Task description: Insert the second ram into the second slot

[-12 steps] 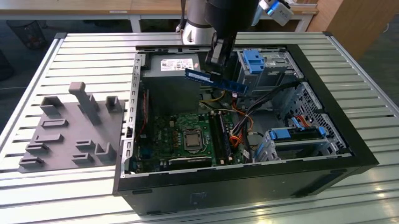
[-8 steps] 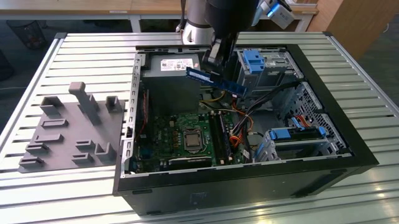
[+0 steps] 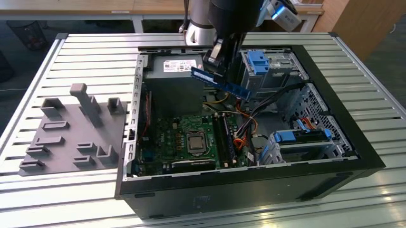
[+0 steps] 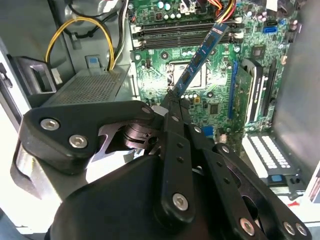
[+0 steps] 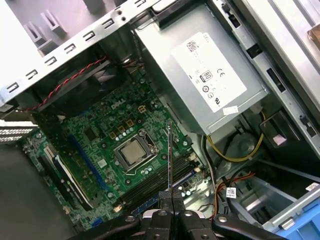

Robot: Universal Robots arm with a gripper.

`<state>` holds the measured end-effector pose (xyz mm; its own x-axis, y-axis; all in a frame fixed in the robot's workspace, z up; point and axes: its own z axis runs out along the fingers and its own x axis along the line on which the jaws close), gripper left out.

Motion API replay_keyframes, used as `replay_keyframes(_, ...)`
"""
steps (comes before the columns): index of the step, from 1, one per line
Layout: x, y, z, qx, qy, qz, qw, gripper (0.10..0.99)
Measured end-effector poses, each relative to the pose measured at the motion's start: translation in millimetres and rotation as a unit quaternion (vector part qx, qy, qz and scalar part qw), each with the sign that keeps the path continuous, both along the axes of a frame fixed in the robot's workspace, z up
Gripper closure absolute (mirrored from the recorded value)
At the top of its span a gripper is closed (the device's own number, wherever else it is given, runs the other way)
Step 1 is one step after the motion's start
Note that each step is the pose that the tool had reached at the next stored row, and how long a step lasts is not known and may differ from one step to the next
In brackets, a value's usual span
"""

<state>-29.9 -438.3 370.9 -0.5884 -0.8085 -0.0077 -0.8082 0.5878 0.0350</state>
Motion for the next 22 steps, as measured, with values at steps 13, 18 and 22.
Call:
replay_keyframes(13,0.0,0.0,-0.5,-0.0001,0.0,-0.06,0.9982,0.973)
replay_keyframes(18,0.0,0.0,-0.5,-0.0001,0.0,-0.074,0.9972,0.973)
replay_keyframes(22,0.0,0.0,-0.5,-0.0001,0.0,-0.083,0.9966,0.973)
